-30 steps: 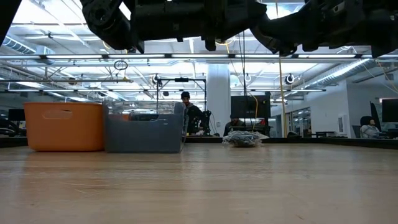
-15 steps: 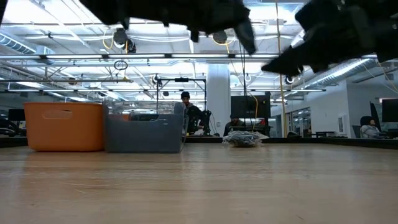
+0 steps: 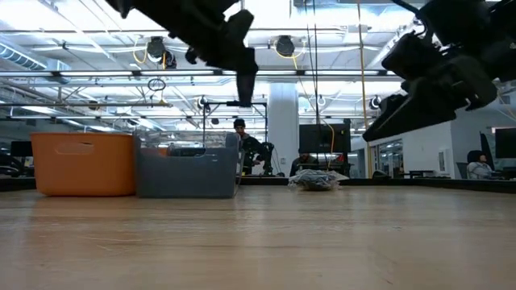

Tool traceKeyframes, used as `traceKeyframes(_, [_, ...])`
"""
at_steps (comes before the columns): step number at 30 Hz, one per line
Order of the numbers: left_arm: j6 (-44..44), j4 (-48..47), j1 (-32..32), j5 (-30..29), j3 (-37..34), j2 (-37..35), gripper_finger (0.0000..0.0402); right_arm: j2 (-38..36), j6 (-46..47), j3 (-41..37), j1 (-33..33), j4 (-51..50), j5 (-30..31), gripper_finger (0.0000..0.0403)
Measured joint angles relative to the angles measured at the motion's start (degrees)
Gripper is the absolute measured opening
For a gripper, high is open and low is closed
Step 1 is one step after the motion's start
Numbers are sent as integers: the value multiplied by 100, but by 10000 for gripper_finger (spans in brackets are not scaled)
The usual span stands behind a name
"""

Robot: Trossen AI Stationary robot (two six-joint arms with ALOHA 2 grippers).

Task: Pick & Place Travel size toiletries
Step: Put the blue shave cream into the blue bin

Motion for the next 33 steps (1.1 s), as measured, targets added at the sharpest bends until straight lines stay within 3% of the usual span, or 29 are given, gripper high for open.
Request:
traceKeyframes(10, [-717, -63, 1516, 218, -351, -317, 86, -260, 24, 1, 0, -13, 0, 222])
traceKeyframes(19, [-2254, -844, 2848, 1309, -366, -121, 87, -306, 94, 3, 0, 34, 1, 217])
traceKeyframes(25, [-2555, -958, 3046, 1843, -362, 177, 87, -306, 94, 3, 0, 70, 3, 216])
traceKeyframes(33, [-2509, -1003, 3030, 1818, -364, 286, 147, -306, 133, 3, 0, 70, 3, 216])
